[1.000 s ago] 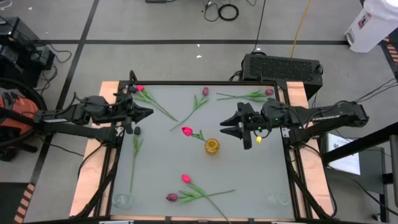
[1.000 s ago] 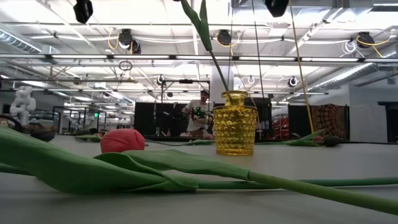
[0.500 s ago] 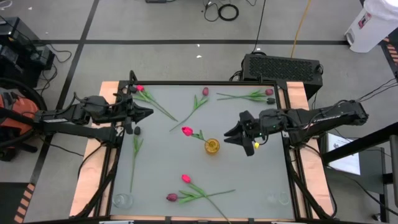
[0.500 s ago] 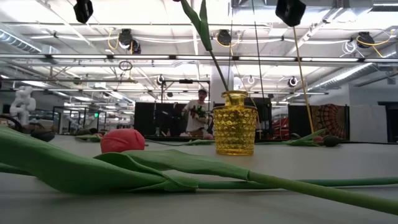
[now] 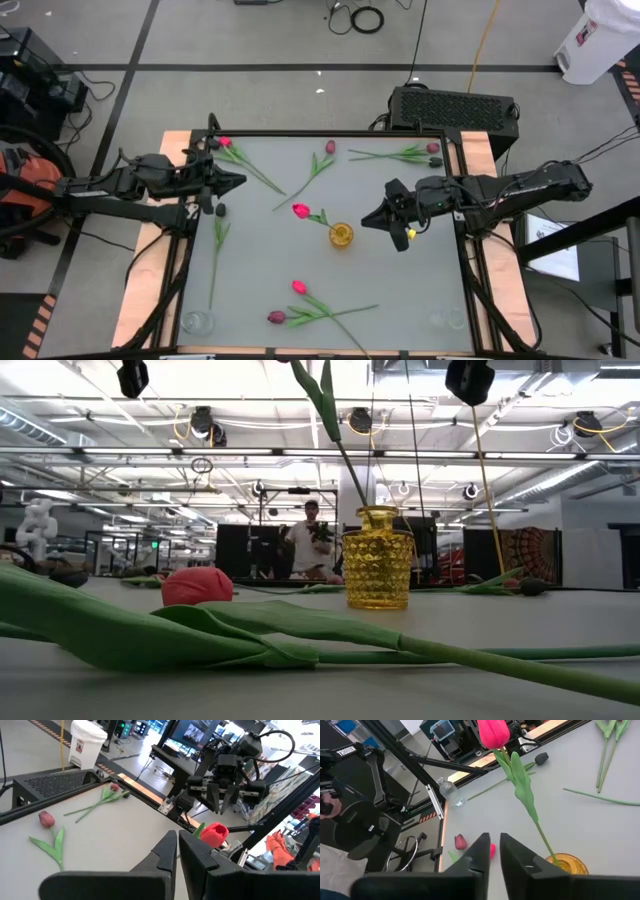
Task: Sort flowers into vase by color
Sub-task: Put the top left red flower into the yellow vase
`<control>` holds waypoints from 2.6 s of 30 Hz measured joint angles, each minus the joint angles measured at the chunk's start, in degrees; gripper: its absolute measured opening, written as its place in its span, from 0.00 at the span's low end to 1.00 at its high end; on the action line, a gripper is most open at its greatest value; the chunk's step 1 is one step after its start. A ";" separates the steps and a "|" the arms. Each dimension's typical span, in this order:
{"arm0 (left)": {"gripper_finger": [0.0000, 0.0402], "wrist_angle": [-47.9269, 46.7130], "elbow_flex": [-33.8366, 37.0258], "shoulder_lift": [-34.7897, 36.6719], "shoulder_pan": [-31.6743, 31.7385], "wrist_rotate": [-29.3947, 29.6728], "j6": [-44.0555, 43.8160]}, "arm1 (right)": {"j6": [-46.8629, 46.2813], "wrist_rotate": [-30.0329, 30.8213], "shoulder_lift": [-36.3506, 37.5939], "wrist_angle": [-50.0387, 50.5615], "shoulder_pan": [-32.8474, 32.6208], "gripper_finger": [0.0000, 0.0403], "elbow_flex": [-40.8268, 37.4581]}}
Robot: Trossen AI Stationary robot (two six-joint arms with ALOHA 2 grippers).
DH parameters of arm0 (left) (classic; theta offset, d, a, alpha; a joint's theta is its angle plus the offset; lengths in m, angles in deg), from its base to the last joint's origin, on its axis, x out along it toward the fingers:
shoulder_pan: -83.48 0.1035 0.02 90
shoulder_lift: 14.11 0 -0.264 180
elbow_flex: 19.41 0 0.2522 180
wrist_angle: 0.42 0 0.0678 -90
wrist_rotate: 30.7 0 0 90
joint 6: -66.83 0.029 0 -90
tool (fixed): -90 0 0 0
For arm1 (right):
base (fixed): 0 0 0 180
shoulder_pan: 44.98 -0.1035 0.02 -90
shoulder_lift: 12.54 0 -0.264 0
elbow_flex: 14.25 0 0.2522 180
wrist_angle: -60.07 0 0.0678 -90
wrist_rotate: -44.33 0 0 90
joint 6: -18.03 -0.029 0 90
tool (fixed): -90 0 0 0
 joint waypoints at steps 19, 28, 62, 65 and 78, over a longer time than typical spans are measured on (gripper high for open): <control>0.06 0.00 -0.01 0.02 0.01 -0.76 -0.07 | -0.04 -0.02 -0.02 2.35 0.00 0.00 0.00; 0.06 -0.02 0.00 0.00 0.01 -7.08 -6.26 | -0.95 -0.02 -0.04 2.78 0.00 0.00 0.00; 0.07 -0.31 0.00 -0.60 0.00 -8.44 -7.54 | -0.64 -0.07 -0.04 2.75 0.00 0.00 0.00; 0.07 -2.89 -0.02 -1.66 -0.01 -7.21 -7.51 | -0.51 -0.07 -0.04 2.75 0.00 0.00 0.00; 0.07 -16.52 -0.01 -9.65 1.43 4.55 -7.41 | 0.54 -0.04 -0.04 2.75 0.00 0.00 0.00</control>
